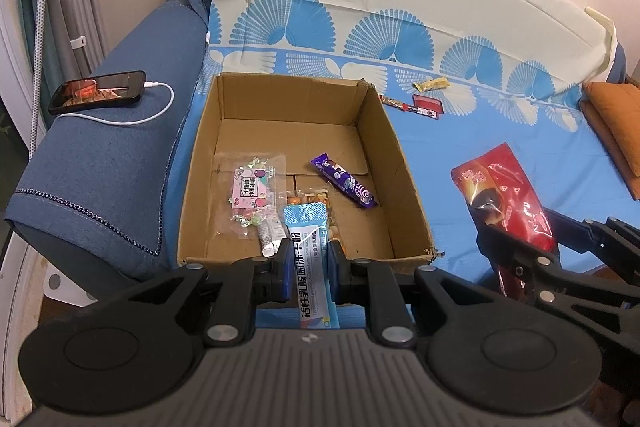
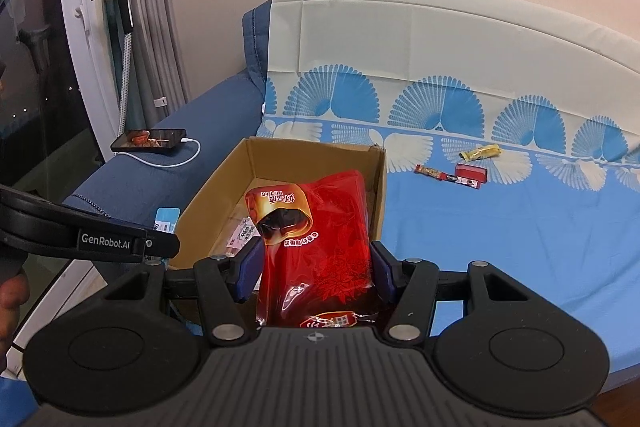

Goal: Organize snacks
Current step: 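Carry the blue-and-white bar with the left tool and red pouch with the right tool over the box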

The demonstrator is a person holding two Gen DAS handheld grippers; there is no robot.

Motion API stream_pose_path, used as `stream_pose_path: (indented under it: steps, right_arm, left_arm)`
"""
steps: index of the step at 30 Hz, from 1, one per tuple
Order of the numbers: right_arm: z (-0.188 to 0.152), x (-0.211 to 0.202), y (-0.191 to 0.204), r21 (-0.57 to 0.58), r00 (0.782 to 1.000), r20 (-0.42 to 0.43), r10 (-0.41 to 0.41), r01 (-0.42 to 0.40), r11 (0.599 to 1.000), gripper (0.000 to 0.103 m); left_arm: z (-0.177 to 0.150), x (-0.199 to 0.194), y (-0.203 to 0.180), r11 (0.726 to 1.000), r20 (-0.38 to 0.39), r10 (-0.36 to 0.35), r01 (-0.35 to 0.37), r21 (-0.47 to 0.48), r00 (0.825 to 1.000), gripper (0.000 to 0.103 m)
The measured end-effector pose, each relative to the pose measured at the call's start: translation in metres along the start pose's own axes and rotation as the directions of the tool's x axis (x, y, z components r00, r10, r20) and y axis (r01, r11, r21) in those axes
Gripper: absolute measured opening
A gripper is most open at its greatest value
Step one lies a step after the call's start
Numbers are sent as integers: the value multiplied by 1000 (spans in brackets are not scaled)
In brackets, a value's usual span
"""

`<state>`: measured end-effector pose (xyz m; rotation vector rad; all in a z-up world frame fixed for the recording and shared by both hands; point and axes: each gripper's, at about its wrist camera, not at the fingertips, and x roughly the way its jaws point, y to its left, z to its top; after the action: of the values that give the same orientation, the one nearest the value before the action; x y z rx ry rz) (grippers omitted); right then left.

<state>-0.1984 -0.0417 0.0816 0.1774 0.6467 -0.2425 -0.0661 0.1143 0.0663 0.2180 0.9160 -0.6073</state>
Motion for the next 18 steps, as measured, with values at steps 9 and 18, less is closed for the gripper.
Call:
stream_pose_path:
  steps: [9,18]
  right_arm:
    - [0,4,1,2,1000,-12,1,-1,1000,59]
    - [2,11,2,-5,1000,-28,3,-3,1000,59]
  left_arm:
    - [1,2,2,1000,-3,-1,1,-8,1000,19]
    - [6,6,8,1000,-5,8,-8,-25,1000,19]
